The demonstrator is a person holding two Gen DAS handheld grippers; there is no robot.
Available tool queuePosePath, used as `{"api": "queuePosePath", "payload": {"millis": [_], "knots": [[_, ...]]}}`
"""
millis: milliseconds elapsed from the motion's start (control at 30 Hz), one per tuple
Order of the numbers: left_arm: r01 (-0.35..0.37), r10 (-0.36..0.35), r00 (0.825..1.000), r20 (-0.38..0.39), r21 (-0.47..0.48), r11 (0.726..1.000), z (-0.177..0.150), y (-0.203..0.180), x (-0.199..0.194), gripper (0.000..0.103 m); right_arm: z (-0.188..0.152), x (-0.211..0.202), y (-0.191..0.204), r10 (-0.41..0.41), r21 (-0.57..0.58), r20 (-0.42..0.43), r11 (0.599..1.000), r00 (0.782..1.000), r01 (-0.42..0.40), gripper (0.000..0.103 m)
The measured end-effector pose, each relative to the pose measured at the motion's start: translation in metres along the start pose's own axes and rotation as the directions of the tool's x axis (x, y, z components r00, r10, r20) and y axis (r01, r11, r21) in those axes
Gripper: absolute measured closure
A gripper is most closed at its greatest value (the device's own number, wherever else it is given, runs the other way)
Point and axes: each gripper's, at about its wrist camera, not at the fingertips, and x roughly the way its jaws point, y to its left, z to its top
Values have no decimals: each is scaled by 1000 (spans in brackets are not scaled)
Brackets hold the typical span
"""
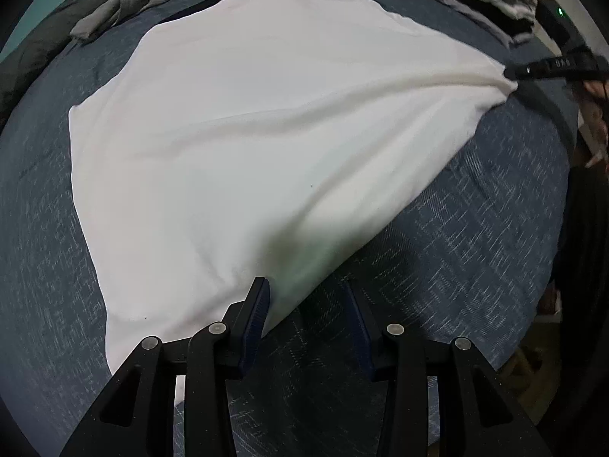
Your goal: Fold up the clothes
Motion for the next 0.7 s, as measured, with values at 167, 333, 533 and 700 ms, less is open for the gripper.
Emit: {"api": "queuePosePath", "payload": {"millis": [167,333,533,700], "knots": [[-6,5,999,37,23,1000,-2,7,-11,100,3,-11,-8,17,19,14,1000,1000,-17,99],[-3,-1,998,66,58,998,-6,7,-34,100,6,-17,-10,3,21,17,1000,1000,-3,100],[28,-29,999,34,42,999,-6,-8,-13,100,9,-15,4,-87,-20,17,996,996,87,100],[53,-53,998,35,1,999,-16,1,-10,98,12,-13,15,-162,-54,19,985,987,162,93]]}}
